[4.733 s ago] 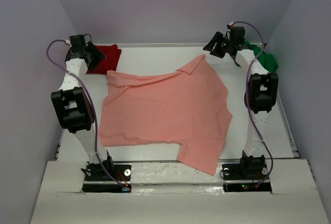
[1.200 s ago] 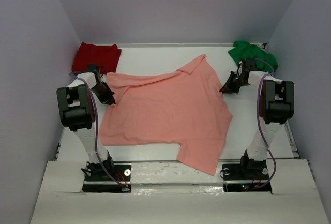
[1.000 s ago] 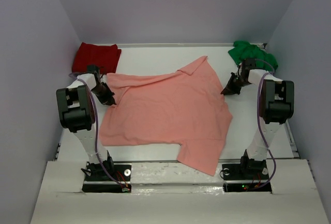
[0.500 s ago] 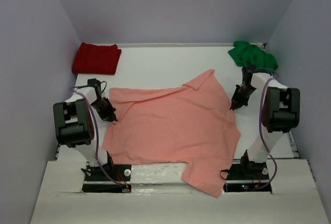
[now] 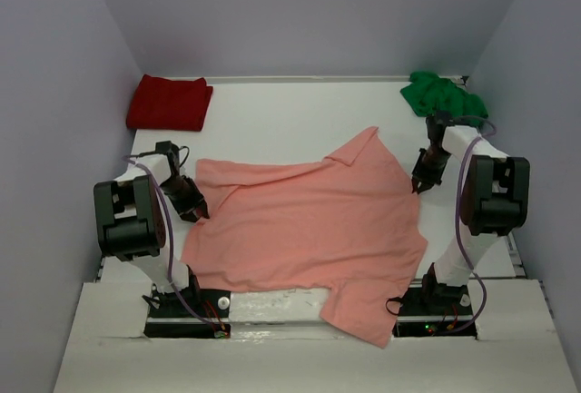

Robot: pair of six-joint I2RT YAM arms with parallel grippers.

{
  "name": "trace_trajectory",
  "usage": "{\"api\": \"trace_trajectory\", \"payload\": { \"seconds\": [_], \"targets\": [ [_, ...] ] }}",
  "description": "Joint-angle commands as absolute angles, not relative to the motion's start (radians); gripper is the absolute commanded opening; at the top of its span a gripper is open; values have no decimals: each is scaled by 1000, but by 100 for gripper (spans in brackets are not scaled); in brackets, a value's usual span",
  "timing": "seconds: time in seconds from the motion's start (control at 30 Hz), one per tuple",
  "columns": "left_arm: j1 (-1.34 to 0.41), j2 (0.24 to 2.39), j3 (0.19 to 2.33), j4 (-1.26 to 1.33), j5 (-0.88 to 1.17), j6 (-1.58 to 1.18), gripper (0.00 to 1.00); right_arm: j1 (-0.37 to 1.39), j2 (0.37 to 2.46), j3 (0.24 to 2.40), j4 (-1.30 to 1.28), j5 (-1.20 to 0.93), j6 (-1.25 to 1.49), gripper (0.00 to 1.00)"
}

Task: Fold and stack the t-shirts
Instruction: Flatten out the tshirt

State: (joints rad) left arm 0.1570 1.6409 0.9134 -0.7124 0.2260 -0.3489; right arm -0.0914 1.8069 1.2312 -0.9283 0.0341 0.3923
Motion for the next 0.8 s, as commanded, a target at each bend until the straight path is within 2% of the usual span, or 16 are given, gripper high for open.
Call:
{"api": "trace_trajectory", "payload": {
  "seconds": [0.0, 0.03, 0.07, 0.17, 0.37, 0.43, 0.47, 0.5, 0.53, 0.57, 0.6, 0.77],
  "targets": [
    [155, 1658, 968, -758, 181, -331, 46, -91, 1819, 1333, -937, 107, 388, 21],
    [155, 1667, 986, -759, 166, -331, 56, -91, 1831, 1373, -940, 123, 388, 36],
    [155, 1670, 992, -759, 158, -331, 61, -91, 1835, 1396, -939, 123, 384, 40],
    [155, 1686, 1038, -764, 147, -331, 69, -91, 1848, 1500, -937, 109, 362, 46],
    [156, 1615, 1189, -759, 81, -362, 73, -91, 1852, 1629, -920, -17, 344, 48],
    [155, 1615, 1265, -764, 68, -370, 73, -91, 1838, 1628, -878, -150, 337, 48],
    [155, 1620, 1288, -765, 74, -373, 73, -91, 1829, 1605, -859, -182, 348, 45],
    [156, 1638, 1330, -764, 90, -374, 73, -91, 1827, 1591, -838, -269, 360, 35],
    [155, 1647, 1348, -759, 107, -379, 73, -91, 1830, 1579, -818, -299, 360, 23],
    [153, 1655, 1361, -746, 126, -380, 72, -91, 1836, 1566, -796, -316, 382, 3],
    [152, 1675, 1385, -736, 164, -379, 72, -78, 1857, 1543, -789, -359, 394, 0],
    [123, 1746, 1448, -733, 163, -365, 70, -54, 1902, 1438, -684, -494, 434, 0]
  ]
}}
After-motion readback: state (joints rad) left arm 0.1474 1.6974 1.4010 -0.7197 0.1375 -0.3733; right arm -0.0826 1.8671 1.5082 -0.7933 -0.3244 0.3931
